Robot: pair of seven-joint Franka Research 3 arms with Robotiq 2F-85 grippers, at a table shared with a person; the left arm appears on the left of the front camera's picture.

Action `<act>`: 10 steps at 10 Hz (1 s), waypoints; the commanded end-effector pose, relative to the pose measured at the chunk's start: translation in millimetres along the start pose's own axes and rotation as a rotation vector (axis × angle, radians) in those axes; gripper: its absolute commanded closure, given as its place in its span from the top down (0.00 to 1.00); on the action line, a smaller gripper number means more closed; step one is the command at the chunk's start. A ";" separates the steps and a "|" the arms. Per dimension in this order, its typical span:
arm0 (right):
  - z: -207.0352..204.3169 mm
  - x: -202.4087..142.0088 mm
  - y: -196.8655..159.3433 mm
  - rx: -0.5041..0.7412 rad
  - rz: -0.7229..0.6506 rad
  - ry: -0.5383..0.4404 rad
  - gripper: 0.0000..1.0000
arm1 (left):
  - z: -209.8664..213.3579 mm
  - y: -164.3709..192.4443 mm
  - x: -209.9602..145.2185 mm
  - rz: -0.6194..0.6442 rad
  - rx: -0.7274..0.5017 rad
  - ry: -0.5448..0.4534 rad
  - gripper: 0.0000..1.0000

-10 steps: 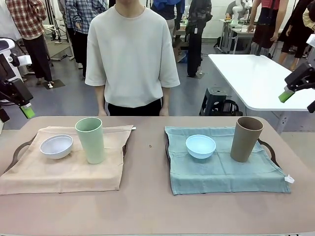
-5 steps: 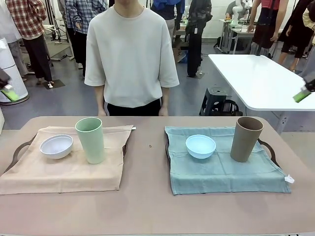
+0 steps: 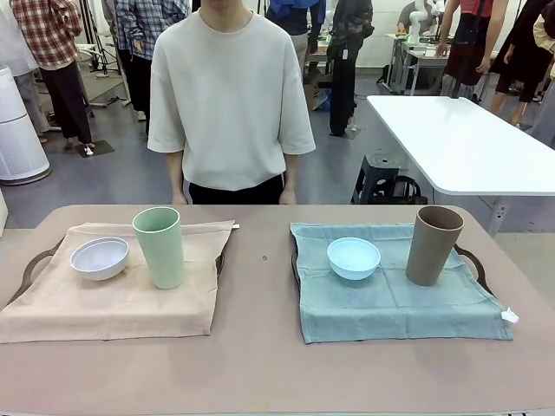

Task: Set up a tray with a mat and arrange the tableware.
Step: Place the Picnic Bowl and Reusable plastic cup back onto the Handle tray in front of the human's position.

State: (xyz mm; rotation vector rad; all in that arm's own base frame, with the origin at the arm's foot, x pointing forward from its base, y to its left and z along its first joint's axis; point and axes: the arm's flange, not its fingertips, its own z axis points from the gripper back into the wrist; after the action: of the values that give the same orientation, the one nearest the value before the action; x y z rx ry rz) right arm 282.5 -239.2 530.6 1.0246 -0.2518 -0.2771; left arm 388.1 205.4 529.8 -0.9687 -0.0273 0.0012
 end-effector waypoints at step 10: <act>36.6 -21.0 -42.1 0.263 -0.028 -0.083 1.00 | 57.3 46.7 -17.3 0.083 -0.164 -0.146 0.94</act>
State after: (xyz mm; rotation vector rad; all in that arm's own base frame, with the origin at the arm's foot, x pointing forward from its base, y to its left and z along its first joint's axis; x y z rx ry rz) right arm 245.9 -278.5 510.4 1.2561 -0.3318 -0.3330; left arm 370.5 278.9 521.8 -1.1085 -0.1182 0.1458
